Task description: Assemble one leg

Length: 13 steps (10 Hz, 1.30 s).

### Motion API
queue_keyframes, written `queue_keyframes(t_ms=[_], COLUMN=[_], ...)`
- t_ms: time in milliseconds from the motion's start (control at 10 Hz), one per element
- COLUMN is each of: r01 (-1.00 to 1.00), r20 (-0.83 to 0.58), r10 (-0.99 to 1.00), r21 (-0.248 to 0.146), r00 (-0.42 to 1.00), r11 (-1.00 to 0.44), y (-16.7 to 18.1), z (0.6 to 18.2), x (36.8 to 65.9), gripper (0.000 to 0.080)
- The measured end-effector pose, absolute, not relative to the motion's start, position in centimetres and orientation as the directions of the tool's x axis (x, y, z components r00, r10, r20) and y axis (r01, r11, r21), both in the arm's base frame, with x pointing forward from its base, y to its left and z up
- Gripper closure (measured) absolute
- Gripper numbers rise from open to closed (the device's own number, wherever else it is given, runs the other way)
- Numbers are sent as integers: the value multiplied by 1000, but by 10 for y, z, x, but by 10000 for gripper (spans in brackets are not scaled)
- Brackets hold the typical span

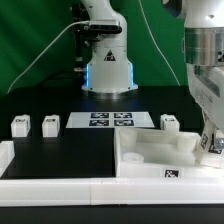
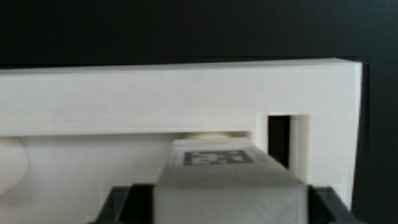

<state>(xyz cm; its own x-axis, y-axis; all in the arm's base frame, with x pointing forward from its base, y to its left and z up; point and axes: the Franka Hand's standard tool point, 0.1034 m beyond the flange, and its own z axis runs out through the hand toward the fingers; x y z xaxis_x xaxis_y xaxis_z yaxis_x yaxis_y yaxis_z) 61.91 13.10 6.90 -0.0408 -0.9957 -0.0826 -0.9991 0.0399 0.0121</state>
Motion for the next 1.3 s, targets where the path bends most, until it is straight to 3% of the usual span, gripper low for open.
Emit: queue_keyframes(t_ms=[100, 200, 300, 400, 700, 900, 1300], r01=[-1000, -1000, -1000, -998, -888, -759, -460], r20=[-83, -83, -83, -82, -79, -69, -44], r10=[-997, -996, -996, -995, -885, -756, -458], r21=[10, 8, 8, 4, -22, -38, -54], r00=[-9, 14, 14, 61, 459, 651, 888], r11=[8, -14, -15, -62, -459, -650, -886], y=[131, 131, 132, 132, 125, 120, 119], z=[69, 69, 69, 69, 69, 69, 69], x=[619, 619, 619, 619, 619, 620, 620], gripper=[502, 253, 168, 168, 153, 151, 151])
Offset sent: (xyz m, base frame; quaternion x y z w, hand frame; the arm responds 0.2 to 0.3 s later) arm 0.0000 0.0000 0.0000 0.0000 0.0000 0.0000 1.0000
